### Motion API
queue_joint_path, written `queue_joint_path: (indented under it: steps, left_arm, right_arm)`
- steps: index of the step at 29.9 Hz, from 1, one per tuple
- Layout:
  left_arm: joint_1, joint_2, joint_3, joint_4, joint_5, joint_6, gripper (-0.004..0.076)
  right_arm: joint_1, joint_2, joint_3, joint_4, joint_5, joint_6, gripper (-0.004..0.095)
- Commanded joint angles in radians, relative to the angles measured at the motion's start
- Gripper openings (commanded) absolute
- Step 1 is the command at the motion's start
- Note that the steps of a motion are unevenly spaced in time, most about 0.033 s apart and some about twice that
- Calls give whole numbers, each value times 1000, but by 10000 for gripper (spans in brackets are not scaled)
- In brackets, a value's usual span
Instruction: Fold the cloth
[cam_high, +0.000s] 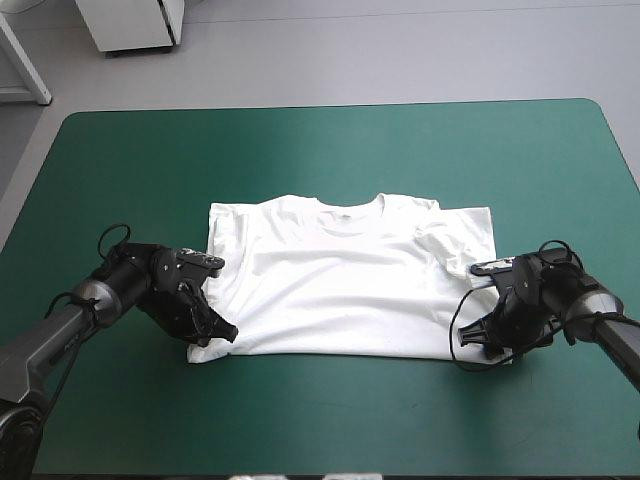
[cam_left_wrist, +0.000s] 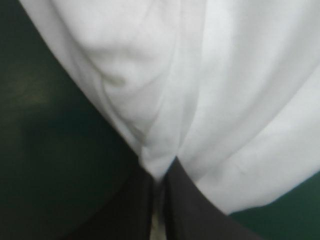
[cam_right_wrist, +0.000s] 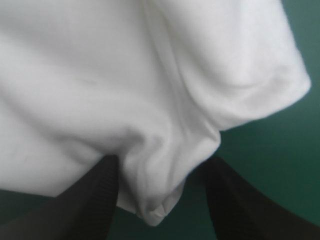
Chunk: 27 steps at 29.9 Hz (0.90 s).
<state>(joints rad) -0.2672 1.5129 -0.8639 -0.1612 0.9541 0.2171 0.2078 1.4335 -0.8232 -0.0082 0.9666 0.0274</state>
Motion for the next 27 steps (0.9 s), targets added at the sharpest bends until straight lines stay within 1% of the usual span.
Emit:
queue_joint_path:
  steps: [1,2,4,7,9,12,16,24,27]
  left_arm:
    - [-12,9,6,-104,7,5,-9]
    - [-12,9,6,-104,7,5,-9]
    - [-12,9,6,-104,15,5,-9]
    - [-12,9,6,-106,8,5,-9]
    - [-12,9,6,-106,4,11,-9]
    - [-12,4,6,-106,8,7,-9]
    - [-12,-51,6,-106,26,-10,-9]
    - [-12,-245,5,-92,114,-55,-9]
    - [-12,-315,-1,-56,140,-83,-9]
  right_arm:
    - [-4,23,-9,44,-45,-39,504]
    - [-4,29,-9,65,-53,-56,482]
    - [-4,35,-9,100,-56,-76,393]
    - [-4,40,-9,133,-56,-89,171]
    - [-4,40,-9,140,-54,-89,-3]
    - [-4,40,-14,145,-35,-89,-17]
    - [-4,11,-49,129,55,-84,-17]
    - [-4,-157,-160,-17,221,-27,-17]
    - [-4,-216,-201,-23,274,-20,-17]
